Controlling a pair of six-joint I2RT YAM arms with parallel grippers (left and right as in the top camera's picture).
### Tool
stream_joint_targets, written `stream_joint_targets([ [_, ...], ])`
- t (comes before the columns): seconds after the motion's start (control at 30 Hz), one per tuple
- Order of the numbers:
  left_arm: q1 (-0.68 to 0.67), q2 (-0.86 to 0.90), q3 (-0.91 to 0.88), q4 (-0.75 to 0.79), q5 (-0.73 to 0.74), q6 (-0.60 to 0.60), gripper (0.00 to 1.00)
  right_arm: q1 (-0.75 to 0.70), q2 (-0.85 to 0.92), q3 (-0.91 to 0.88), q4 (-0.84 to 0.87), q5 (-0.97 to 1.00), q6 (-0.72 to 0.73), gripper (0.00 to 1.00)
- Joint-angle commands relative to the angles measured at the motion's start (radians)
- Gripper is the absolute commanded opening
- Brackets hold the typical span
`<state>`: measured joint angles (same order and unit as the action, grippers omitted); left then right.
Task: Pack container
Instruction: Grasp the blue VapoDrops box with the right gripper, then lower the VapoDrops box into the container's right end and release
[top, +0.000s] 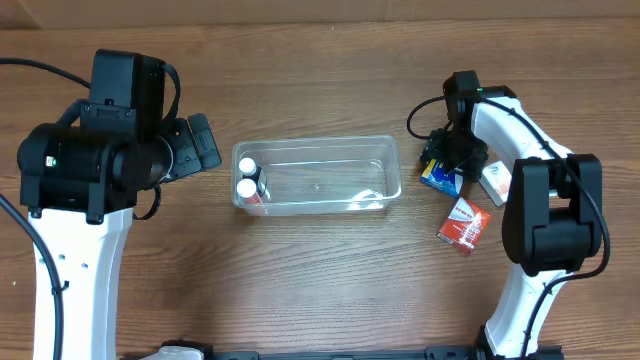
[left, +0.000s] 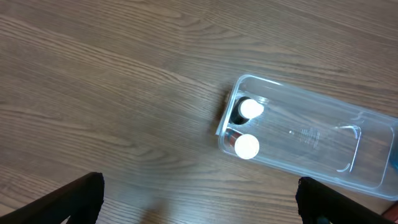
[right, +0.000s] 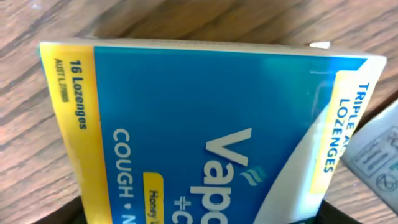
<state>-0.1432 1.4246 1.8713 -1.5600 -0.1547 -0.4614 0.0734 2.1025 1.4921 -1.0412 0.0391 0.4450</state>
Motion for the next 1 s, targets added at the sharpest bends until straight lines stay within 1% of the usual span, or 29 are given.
stream_joint_targets([
  [0.0, 0.005, 0.001, -0.002, -0.002, -0.002, 0.008, 1.0, -0.001, -0.018, 0.048, -0.043, -0.04, -0.032, 0.74],
  [0.07, 0.005, 0.001, -0.002, -0.003, -0.002, 0.008, 1.0, 0.005, -0.065, 0.117, -0.099, -0.04, -0.059, 0.74],
  [0.17, 0.005, 0.001, -0.002, -0.004, -0.002, 0.008, 1.0, 0.041, -0.201, 0.213, -0.186, -0.041, -0.106, 0.75],
  [0.27, 0.005, 0.001, -0.002, -0.008, -0.002, 0.009, 1.0, 0.157, -0.394, 0.233, -0.249, -0.04, -0.192, 0.75],
  [0.33, 0.005, 0.001, -0.002, -0.007, -0.002, 0.009, 1.0, 0.254, -0.452, 0.233, -0.274, -0.04, -0.195, 0.75],
  [0.4, 0.005, 0.001, -0.002, -0.008, -0.002, 0.009, 1.0, 0.357, -0.453, 0.224, -0.276, -0.04, -0.19, 0.75],
  [0.47, 0.005, 0.001, -0.002, -0.008, -0.002, 0.009, 1.0, 0.405, -0.441, 0.194, -0.248, -0.04, -0.179, 0.75],
  [0.53, 0.005, 0.001, -0.002, -0.013, -0.002, 0.009, 1.0, 0.436, -0.42, 0.119, -0.189, -0.04, -0.179, 0.75],
  [0.6, 0.005, 0.001, -0.002, -0.013, -0.002, 0.009, 1.0, 0.436, -0.389, 0.057, -0.134, -0.04, -0.172, 0.76],
  [0.73, 0.005, 0.001, -0.002, -0.013, -0.002, 0.009, 1.0, 0.436, -0.336, -0.003, -0.06, -0.04, -0.172, 0.76],
  [0.8, 0.005, 0.001, -0.002, -0.013, -0.002, 0.009, 1.0, 0.436, -0.293, -0.004, -0.047, -0.04, -0.172, 0.76],
  [0.97, 0.005, 0.001, -0.002, -0.013, -0.002, 0.009, 1.0, 0.436, -0.248, -0.007, -0.013, -0.04, -0.171, 0.77],
])
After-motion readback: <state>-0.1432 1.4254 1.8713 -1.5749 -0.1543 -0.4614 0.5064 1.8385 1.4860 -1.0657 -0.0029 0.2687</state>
